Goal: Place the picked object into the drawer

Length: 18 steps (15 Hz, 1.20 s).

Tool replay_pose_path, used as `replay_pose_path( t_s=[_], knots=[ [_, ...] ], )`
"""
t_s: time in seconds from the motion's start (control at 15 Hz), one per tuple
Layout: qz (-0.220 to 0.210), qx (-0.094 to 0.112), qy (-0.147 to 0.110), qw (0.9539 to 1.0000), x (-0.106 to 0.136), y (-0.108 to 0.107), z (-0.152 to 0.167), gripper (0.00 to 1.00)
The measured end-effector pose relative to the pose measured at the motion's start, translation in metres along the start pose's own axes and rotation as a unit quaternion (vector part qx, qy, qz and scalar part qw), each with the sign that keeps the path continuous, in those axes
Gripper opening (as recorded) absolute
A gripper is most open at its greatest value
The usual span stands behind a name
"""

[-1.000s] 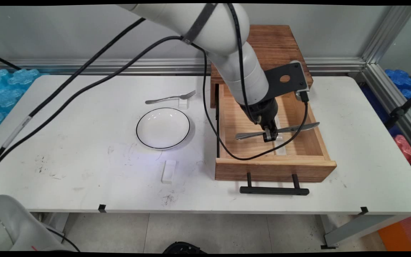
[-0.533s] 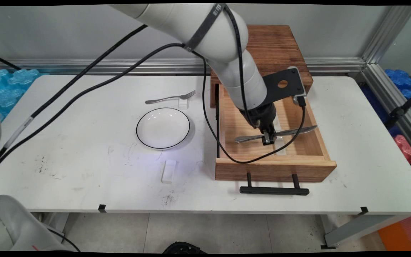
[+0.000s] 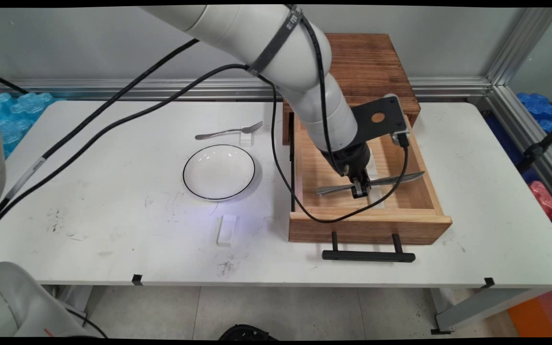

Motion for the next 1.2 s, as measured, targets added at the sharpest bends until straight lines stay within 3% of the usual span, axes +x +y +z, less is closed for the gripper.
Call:
replay_pose_path(
  t_s=[1.2],
  knots=[
    [-0.007, -0.004, 0.001, 1.0, -0.013, 0.001, 0.014, 0.0]
  ],
)
